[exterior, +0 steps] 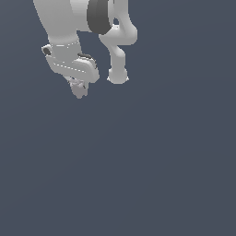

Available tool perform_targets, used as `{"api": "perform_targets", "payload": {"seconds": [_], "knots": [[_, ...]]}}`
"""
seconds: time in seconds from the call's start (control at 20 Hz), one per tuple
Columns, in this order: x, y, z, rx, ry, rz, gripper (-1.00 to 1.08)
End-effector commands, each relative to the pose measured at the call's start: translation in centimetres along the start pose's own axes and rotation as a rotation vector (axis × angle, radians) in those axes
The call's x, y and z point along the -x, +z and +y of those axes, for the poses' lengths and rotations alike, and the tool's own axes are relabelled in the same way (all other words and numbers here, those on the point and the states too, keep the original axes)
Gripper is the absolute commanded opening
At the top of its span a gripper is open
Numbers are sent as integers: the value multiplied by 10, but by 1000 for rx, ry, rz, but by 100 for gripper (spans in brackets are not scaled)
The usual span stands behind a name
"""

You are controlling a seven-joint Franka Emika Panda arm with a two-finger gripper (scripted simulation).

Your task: Pick up the object and move it to a goal position.

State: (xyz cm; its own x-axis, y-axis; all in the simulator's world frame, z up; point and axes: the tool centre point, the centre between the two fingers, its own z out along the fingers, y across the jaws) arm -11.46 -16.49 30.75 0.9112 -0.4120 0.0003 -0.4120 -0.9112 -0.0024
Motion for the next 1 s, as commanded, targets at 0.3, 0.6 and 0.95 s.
{"api": "perform_targets", "payload": {"seconds": [0.3,0.6,0.95], "knots": [[-14,-69,46,1,-1,-1,-100],[-22,-96,64,2,-1,-1,-100],[-25,-107,71,2,-2,0,-100]]}}
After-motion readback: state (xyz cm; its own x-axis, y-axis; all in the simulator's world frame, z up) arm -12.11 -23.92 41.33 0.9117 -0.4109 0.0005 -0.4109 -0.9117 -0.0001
